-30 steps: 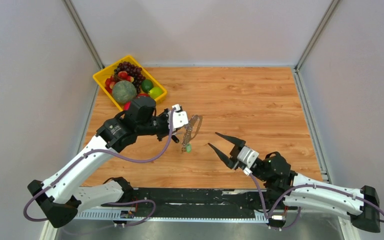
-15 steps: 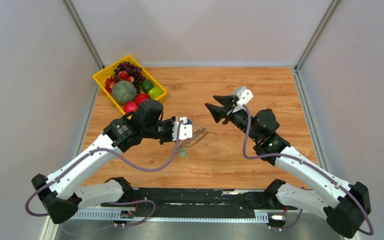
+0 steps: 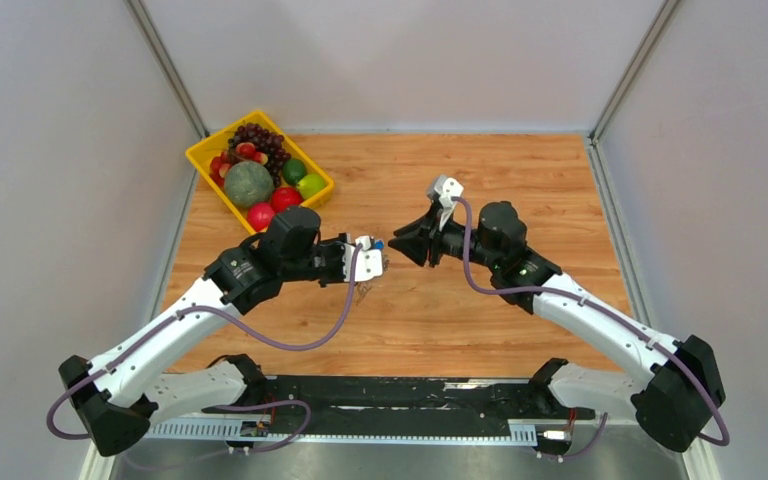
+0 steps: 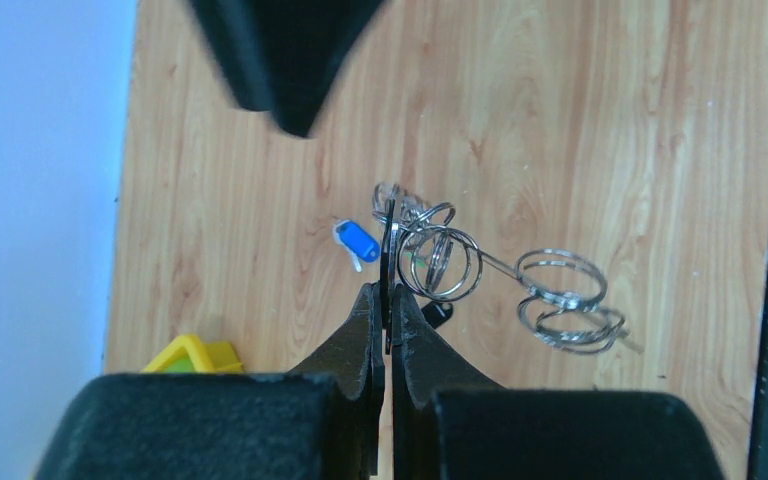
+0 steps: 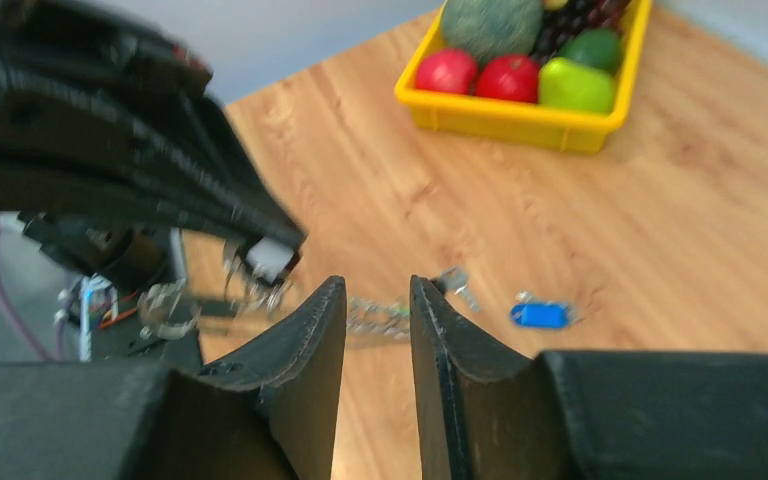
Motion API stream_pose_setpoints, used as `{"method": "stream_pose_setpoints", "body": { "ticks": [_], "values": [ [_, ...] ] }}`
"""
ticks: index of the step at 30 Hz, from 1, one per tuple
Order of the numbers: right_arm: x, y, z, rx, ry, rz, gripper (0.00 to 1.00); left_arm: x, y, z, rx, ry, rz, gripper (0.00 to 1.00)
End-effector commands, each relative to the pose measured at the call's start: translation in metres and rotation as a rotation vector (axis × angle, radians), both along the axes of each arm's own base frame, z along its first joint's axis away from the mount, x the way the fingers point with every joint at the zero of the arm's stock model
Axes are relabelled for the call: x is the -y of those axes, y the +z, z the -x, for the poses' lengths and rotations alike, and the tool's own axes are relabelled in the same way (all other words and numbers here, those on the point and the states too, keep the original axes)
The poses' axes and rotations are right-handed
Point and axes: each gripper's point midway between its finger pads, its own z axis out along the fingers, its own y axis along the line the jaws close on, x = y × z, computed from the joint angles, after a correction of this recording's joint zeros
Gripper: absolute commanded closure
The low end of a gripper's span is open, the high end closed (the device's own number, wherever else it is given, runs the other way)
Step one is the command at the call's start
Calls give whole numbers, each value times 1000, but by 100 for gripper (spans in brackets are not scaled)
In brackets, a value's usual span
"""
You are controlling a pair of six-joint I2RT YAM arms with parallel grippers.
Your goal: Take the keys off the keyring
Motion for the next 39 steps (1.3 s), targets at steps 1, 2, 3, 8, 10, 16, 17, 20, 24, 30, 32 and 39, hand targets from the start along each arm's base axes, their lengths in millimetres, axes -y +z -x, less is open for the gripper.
{"method": "stream_pose_setpoints", "body": {
  "ticks": [1,2,3,8,10,16,17,20,24,30,32,39],
  "values": [
    [1,-18,36,-70,108,-10,67,6,28,-18,119,61,110,100],
    [2,-20,39,-66,111,-13,67,6,26,-19,124,60,112,100],
    [3,-20,40,-59,112,-19,67,8,31,-19,145,55,134,100],
    [6,-20,44,-3,121,-37,68,11,35,-20,216,35,189,100],
    [6,-22,48,30,141,-54,68,10,37,-18,245,28,215,100],
    [7,-29,51,130,144,-107,67,16,37,-5,277,-33,312,100],
    [7,-30,51,139,147,-110,67,18,36,-2,277,-51,319,100],
    [4,-28,54,187,160,-120,67,21,32,3,277,-85,334,100],
    [4,-23,59,266,168,-142,66,24,27,6,272,-113,333,100],
    [-2,-27,72,323,209,-153,65,26,22,9,272,-139,331,100],
    [-5,-30,72,336,215,-140,65,27,21,10,269,-148,331,100],
    [-8,-29,74,352,215,-153,70,31,15,13,258,-180,324,100]
  ]
}}
